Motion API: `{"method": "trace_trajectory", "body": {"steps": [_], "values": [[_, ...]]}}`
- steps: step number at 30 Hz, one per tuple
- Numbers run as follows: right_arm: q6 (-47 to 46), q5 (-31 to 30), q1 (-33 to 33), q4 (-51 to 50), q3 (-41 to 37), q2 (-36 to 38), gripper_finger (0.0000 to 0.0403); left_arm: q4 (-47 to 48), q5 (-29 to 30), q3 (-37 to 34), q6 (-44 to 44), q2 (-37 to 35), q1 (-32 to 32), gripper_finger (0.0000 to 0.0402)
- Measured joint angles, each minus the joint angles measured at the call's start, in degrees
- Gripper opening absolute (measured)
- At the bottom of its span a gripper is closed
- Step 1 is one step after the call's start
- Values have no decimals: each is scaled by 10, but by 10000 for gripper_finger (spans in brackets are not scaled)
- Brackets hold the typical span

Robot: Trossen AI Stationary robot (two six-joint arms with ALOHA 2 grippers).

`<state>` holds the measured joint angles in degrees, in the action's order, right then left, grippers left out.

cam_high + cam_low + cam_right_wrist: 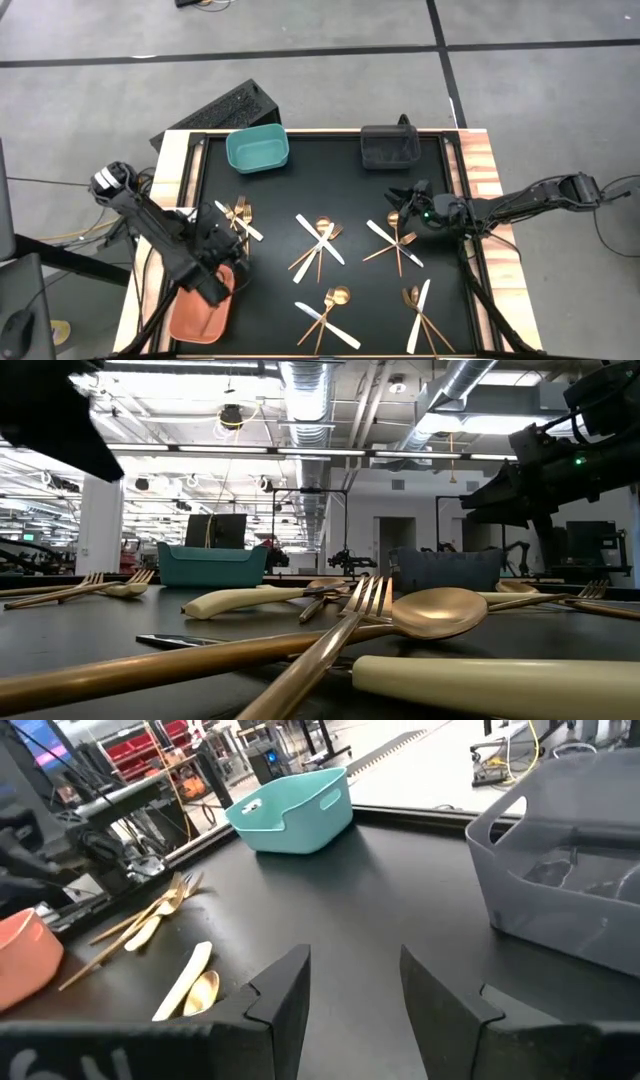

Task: Sort silverware by color (type)
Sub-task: Put the gold spoon into the green bin

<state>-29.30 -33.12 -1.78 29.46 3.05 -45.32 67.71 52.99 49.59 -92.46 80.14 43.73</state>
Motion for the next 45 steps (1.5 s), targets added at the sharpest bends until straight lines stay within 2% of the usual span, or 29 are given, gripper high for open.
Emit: {"method": "trace_trajectory", "body": {"steps": [5,10,16,25,27,29,32,34,41,45], "values": [[-2,0,-1,-1,0,-2,175,-83,4,-24,112,0,-76,103],[9,0,6,-2,0,-2,175,-243,-33,-62,279,0,-150,103],[41,-1,42,-2,0,-2,175,-417,-113,-109,453,0,-235,103],[117,3,129,-1,0,-2,175,-505,-194,-121,654,0,-380,103],[128,25,158,4,0,-2,175,-551,-235,-121,712,0,-418,103],[128,74,188,14,0,-2,175,-603,-280,-121,756,1,-451,103],[98,158,221,26,0,-2,175,-660,-329,-121,781,2,-483,103],[67,192,232,24,0,-2,175,-683,-338,-121,786,2,-492,103],[12,230,214,-42,0,-2,175,-743,-329,-121,794,2,-488,103],[3,258,181,-25,2,-16,175,-815,-329,-121,799,8,-487,103]]}}
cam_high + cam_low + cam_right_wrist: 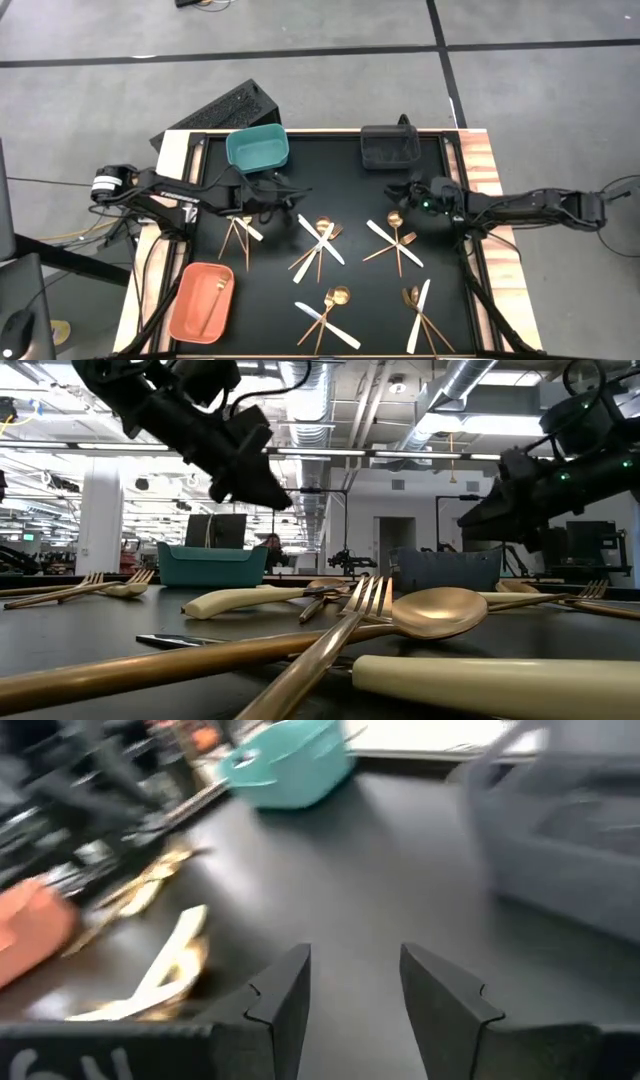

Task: Sort silverware by color (type)
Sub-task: Put the gold spoon into the green bin

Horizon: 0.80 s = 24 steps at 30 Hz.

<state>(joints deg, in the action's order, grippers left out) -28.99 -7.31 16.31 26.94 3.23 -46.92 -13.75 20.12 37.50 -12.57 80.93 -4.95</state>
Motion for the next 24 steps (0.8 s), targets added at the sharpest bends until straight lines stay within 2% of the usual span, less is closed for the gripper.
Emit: {"method": "trace_trajectory", "body": {"steps": [7,13,19,24], "values": [[5,-5,-82,1,75,-83,175,-119,-26,0,45,46,0,103],[20,-44,-110,1,128,-148,175,-170,-108,1,9,110,-5,104],[20,-50,-115,-4,135,-158,175,-173,-143,1,-16,166,-7,122],[20,-50,-115,-17,135,-157,175,-207,-214,3,-16,190,-19,148]]}}
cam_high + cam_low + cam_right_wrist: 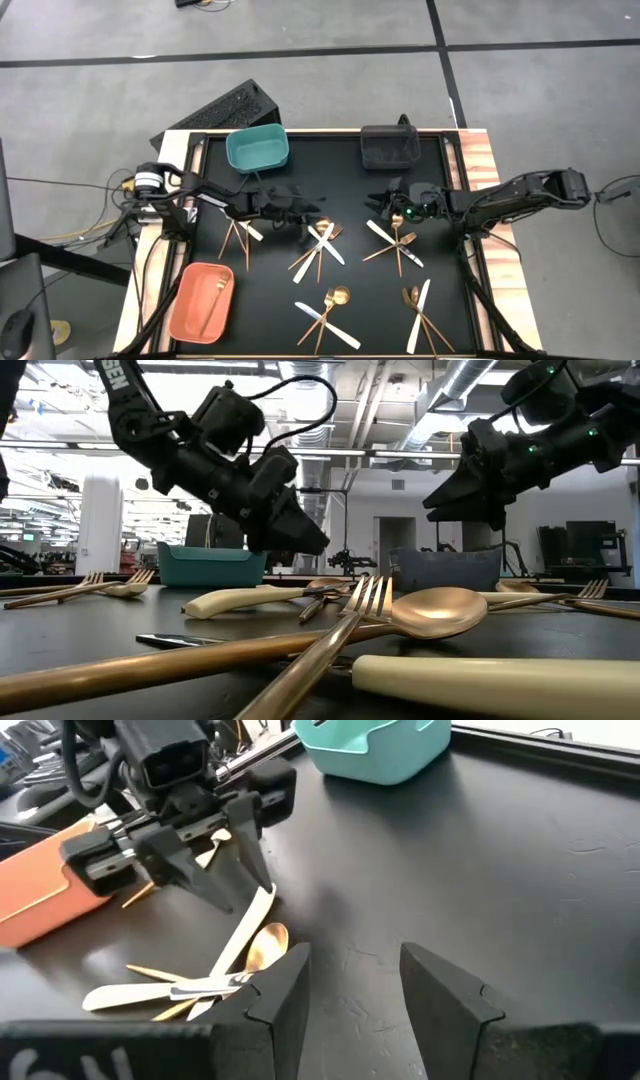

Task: Sort silverware by color (type)
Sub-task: Put the gold spoon into the green bin

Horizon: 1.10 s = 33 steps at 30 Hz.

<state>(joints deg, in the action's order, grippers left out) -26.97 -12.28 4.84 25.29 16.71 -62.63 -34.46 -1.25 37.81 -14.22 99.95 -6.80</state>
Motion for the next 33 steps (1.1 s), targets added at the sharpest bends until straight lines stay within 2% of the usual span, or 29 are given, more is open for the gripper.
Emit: {"method": "trace_trajectory", "body": {"steps": [8,13,17,24,31,33], "values": [[0,1,1,0,0,0,175,6,-22,0,-28,39,-19,184],[5,1,1,0,0,0,175,1,-68,0,-36,63,-19,178],[9,1,2,0,0,0,175,-4,-74,11,-36,84,-15,165],[10,2,0,-3,0,0,175,0,-69,40,-20,107,-13,122],[8,2,-4,-24,1,0,175,8,-76,45,1,107,-14,25],[1,1,-4,-30,1,0,175,2,-82,46,-14,106,-16,14]]}}
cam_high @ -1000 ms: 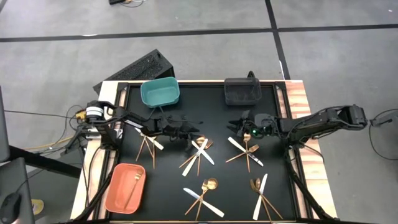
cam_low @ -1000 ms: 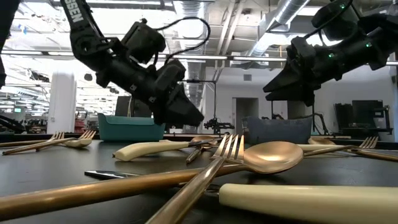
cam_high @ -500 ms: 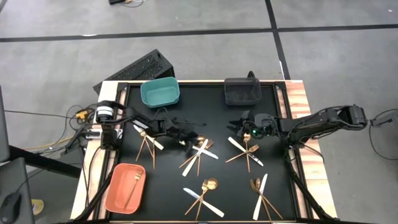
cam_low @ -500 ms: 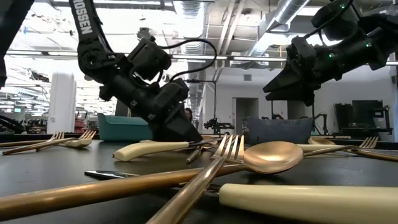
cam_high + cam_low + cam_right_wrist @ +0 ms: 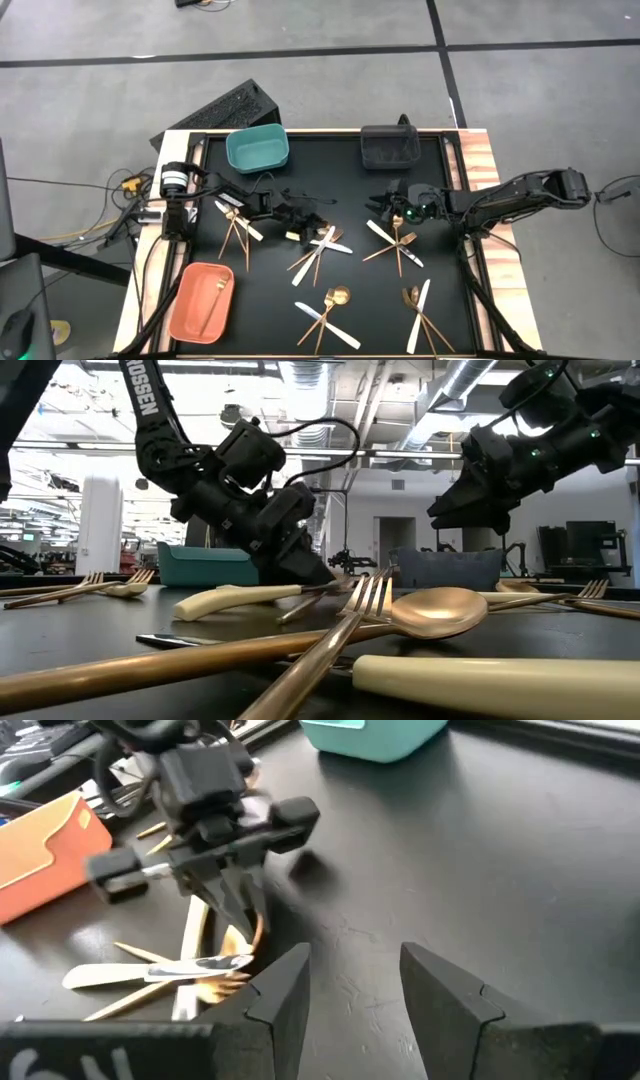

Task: Sort silverware by color (type)
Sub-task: Put the gold spoon into the green bin

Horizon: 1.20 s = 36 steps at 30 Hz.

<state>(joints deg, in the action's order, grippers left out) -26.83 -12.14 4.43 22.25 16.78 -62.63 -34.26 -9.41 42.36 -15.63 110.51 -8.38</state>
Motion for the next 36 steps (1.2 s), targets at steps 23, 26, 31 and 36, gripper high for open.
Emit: {"method": "trace_trajectory", "body": {"steps": [23,26,31,36], "values": [[-1,-15,-11,-28,0,0,175,97,223,-1,228,-217,51,10],[-1,-15,-11,-28,0,0,175,102,288,-1,262,-238,62,10],[-7,-17,-15,-26,0,0,175,158,414,-1,272,-282,58,9],[-8,-17,-14,-24,0,0,175,293,481,29,271,-338,7,9]]}}
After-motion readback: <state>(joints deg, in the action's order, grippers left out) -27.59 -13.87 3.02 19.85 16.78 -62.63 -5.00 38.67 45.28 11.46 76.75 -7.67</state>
